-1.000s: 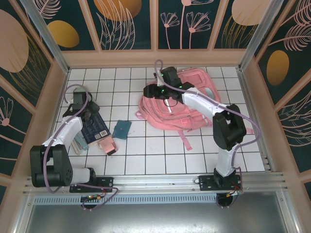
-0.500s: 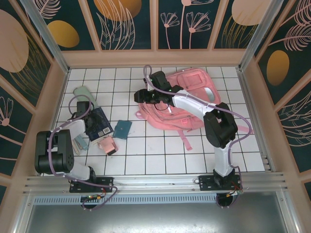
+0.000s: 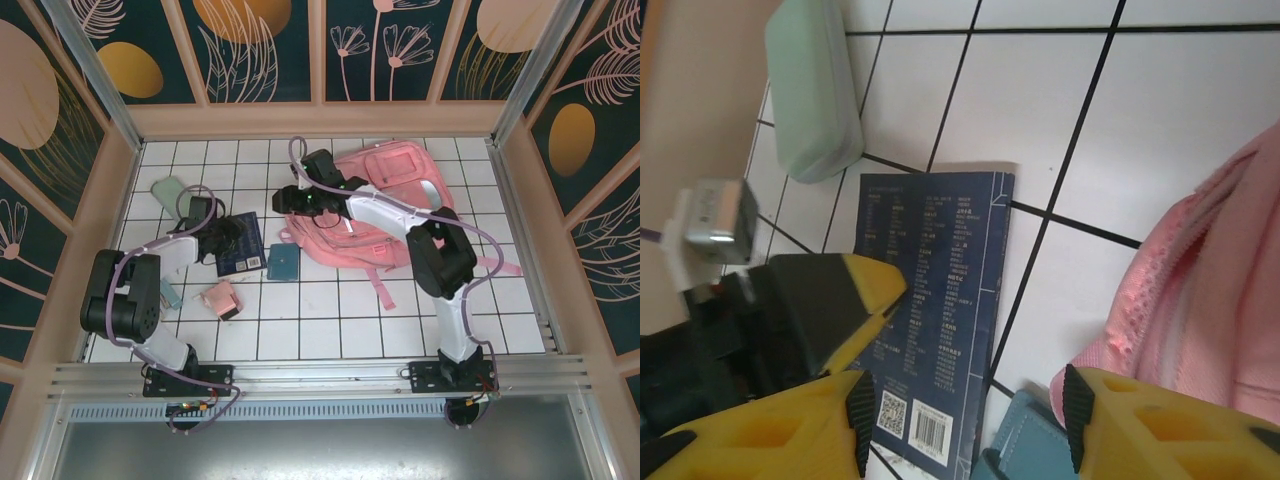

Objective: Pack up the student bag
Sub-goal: Move the book to the middle-left of the table, then pick up the book from the middle-left of the table.

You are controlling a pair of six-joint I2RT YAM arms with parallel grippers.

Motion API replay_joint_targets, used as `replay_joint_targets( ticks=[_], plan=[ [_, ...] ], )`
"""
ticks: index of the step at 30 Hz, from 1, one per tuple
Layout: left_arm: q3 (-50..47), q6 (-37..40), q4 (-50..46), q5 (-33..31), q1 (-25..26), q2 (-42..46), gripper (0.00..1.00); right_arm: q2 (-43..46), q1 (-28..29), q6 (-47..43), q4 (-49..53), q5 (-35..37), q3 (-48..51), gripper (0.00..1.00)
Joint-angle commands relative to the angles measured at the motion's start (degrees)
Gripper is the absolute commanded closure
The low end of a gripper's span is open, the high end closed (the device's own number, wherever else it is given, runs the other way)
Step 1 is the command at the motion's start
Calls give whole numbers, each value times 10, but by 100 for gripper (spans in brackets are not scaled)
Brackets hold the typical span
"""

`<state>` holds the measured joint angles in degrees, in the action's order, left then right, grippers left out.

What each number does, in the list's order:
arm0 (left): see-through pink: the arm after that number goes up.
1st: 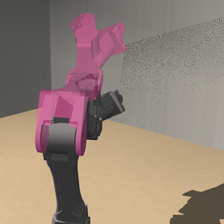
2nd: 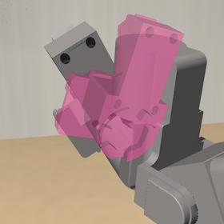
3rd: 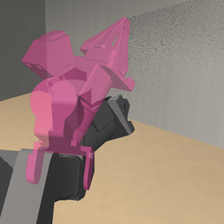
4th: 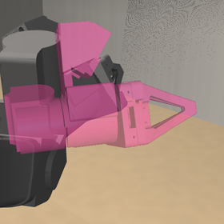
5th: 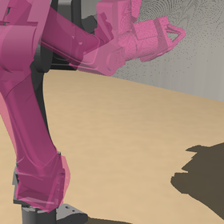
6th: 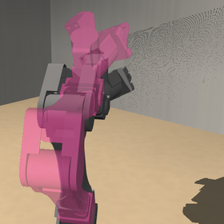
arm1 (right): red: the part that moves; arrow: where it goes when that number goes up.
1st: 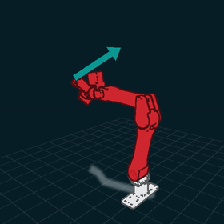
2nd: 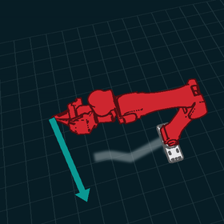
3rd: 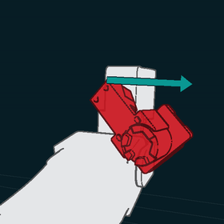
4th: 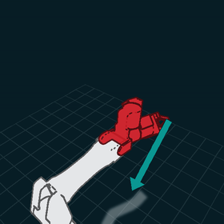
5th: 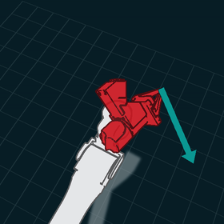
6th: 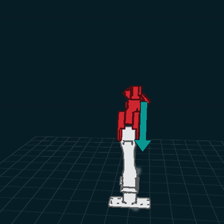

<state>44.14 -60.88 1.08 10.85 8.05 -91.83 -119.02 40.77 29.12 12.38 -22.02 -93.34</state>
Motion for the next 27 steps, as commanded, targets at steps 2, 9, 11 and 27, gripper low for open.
replay_joint_targets(
  ticks=[2, 9, 11, 27],
  plan=[
    [32, 51, -96, -32, -5, 39, 57, -38, 30, 19, -5, 7, -33, 46],
    [-24, 111, -138, -85, -50, 72, 59, -95, 63, 37, 23, 39, -81, 49],
    [-39, 122, -134, -88, -52, 73, 60, -110, 67, 43, 34, 54, -90, 49],
    [-104, 120, -78, -45, -52, 53, 73, -210, 97, 53, 81, 63, -157, 52]
  ],
)
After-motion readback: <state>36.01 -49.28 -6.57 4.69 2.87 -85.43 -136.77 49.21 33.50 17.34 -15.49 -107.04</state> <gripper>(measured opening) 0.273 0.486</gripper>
